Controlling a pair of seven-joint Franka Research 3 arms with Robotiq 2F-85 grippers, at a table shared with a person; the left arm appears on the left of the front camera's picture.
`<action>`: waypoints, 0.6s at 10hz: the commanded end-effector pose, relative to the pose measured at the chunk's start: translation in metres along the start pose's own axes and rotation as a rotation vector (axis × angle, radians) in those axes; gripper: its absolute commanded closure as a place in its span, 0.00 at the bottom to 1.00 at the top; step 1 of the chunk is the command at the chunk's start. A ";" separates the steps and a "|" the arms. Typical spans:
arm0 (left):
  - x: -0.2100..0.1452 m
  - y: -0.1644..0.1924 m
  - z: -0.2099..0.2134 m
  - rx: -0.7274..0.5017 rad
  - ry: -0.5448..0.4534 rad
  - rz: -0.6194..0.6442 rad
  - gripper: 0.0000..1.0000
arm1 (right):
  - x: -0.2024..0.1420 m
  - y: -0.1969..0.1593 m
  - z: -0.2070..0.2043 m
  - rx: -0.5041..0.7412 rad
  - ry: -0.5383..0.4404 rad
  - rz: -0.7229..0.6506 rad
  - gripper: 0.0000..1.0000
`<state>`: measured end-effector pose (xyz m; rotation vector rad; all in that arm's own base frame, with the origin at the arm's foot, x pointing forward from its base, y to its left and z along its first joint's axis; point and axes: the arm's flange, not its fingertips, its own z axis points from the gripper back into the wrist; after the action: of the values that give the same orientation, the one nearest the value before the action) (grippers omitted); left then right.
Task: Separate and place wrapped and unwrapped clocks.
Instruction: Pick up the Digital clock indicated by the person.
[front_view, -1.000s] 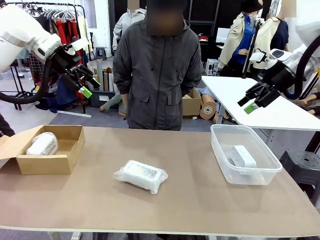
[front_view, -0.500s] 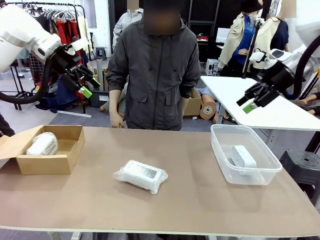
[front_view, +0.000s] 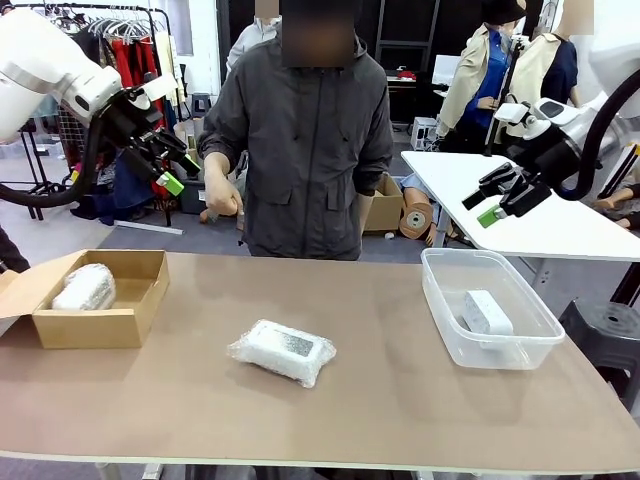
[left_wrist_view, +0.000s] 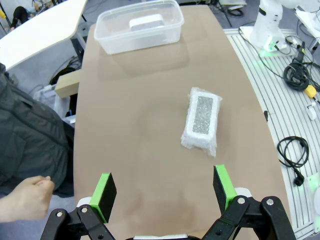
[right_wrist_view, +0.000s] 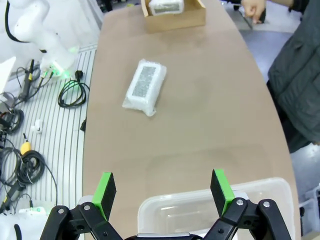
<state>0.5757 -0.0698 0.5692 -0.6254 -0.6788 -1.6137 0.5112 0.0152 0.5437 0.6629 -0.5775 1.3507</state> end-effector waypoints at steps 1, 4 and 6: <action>0.001 -0.001 0.001 -0.003 -0.007 -0.002 0.00 | -0.001 0.007 -0.009 0.001 -0.020 0.063 0.00; 0.001 -0.001 0.001 -0.003 -0.007 -0.002 0.00 | 0.000 0.000 0.000 0.000 0.000 0.000 0.00; 0.001 -0.001 0.001 -0.003 -0.007 -0.002 0.00 | 0.000 0.000 0.000 0.000 0.000 0.000 0.00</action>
<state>0.5757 -0.0698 0.5692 -0.6254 -0.6788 -1.6137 0.5107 0.0146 0.5417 0.6604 -0.5814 1.3658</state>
